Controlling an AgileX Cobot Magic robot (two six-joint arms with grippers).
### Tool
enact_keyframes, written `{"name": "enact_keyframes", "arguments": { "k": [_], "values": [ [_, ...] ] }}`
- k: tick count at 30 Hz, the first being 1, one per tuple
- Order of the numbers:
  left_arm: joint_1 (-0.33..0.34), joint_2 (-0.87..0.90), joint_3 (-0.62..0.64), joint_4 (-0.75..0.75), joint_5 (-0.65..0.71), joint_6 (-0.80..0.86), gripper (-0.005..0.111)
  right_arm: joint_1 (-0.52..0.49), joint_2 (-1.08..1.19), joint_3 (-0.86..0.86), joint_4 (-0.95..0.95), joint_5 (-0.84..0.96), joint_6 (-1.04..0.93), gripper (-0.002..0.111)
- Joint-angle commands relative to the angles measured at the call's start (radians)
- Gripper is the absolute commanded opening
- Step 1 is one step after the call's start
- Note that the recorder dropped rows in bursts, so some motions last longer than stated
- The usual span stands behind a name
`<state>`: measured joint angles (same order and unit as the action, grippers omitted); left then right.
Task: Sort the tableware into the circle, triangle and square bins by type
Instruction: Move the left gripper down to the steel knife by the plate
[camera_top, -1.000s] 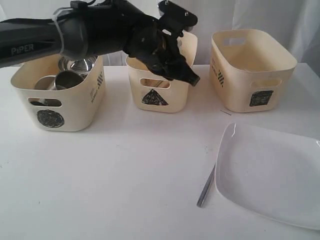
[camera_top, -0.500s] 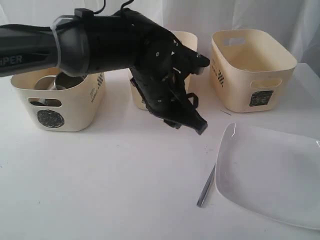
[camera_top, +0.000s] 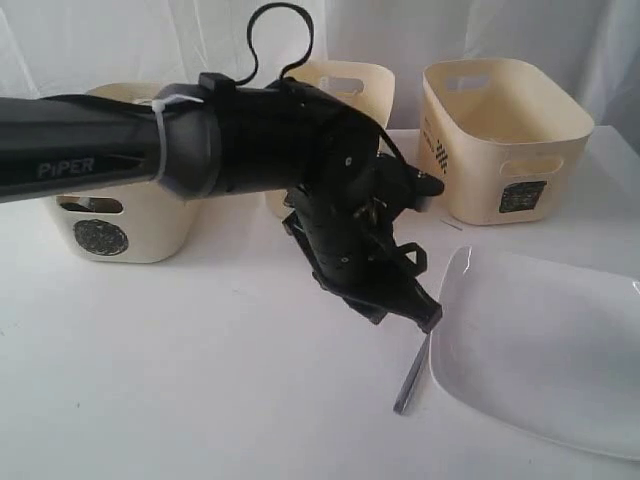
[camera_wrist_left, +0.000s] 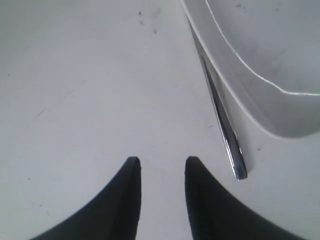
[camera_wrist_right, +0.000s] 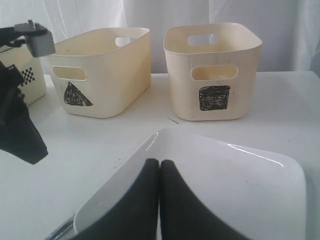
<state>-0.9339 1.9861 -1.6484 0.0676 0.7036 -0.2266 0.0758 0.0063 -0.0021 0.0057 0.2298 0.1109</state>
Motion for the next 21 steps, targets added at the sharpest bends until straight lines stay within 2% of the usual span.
{"name": "enact_keyframes", "arguments": {
  "k": [1,9,13,21],
  "values": [
    [-0.008,0.002,0.039,-0.042,0.022,-0.014,0.036,-0.006,-0.006,0.002,0.001,-0.009,-0.003,0.000],
    [-0.011,0.004,0.090,-0.131,-0.025,-0.014,0.036,-0.006,-0.006,0.002,0.001,-0.009,-0.003,0.000],
    [-0.035,0.016,0.090,-0.174,-0.086,-0.028,0.036,-0.006,-0.006,0.002,0.001,-0.009,-0.003,0.000],
    [-0.057,0.072,0.090,-0.202,-0.089,-0.036,0.036,-0.006,-0.006,0.002,0.001,-0.009,-0.003,0.000]
  ]
}}
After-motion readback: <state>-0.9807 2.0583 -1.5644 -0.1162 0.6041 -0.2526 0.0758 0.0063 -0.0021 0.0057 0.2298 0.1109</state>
